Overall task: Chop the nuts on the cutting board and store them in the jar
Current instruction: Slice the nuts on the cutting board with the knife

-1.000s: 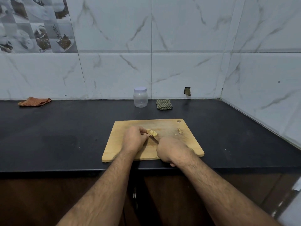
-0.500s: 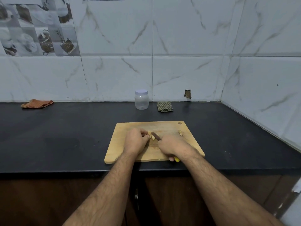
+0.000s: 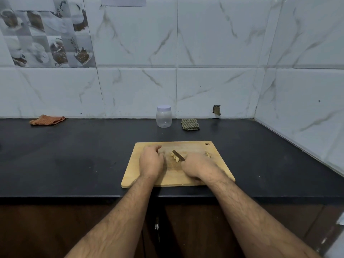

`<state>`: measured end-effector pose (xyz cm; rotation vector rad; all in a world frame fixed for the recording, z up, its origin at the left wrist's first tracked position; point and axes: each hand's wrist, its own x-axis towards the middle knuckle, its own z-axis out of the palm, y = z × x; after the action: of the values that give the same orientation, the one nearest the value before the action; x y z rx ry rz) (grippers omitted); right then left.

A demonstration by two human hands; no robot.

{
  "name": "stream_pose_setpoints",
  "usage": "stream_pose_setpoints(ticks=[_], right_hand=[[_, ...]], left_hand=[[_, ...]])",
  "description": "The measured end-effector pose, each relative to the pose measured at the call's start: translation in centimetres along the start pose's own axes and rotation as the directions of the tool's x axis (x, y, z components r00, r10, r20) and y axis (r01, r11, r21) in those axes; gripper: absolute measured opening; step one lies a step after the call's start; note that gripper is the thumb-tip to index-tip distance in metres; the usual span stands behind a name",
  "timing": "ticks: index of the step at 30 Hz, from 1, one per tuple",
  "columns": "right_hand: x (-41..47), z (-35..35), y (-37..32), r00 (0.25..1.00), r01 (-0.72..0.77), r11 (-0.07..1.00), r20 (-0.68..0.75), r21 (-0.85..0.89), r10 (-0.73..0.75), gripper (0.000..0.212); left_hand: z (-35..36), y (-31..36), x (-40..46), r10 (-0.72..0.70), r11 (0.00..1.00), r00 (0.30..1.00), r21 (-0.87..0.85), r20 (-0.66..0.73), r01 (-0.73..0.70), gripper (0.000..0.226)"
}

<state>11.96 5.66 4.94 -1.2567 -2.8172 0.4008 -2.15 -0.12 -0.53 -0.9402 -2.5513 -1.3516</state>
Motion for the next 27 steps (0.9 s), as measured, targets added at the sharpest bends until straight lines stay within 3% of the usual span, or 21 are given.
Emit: stream_pose_setpoints(ticks=[5,12,15,18,21,24,27], right_hand=[[0.3,0.1,1.5,1.000,-0.028,0.996,-0.009,0.080,0.029,0.024],[0.7,0.1,2.1,0.999,-0.037,0.992,-0.004,0.124,0.038,0.019],[1.2,0.2,2.1,0.999,-0.047,0.989,0.004,0.144,0.047,0.020],[1.5,0.3,2.3,0.998,-0.058,0.985,0.016,0.164,0.056,0.019],[1.7,0.6,2.5,0.998,-0.064,0.982,0.030,0.178,0.060,0.021],[1.5,0.4,2.6,0.998,-0.058,0.980,0.036,0.189,0.052,0.023],[1.3,0.6,2.7,0.999,-0.039,0.984,0.022,0.171,0.035,0.028]], left_hand=[[-0.3,-0.6,1.1,0.043,0.985,0.999,0.169,0.002,-0.043,0.037],[-0.7,-1.1,2.2,0.044,0.988,0.999,0.146,0.029,-0.047,0.036],[-0.6,0.1,1.6,0.175,0.971,0.984,0.162,0.020,-0.176,0.035],[0.0,2.1,1.3,0.286,0.937,0.935,0.142,0.211,-0.319,0.039],[1.0,3.7,1.5,0.264,0.874,0.862,0.271,0.434,-0.404,0.053],[1.3,4.3,1.7,0.217,0.804,0.843,0.401,0.492,-0.440,0.034],[0.9,3.9,1.8,0.206,0.831,0.861,0.381,0.465,-0.405,0.019]])
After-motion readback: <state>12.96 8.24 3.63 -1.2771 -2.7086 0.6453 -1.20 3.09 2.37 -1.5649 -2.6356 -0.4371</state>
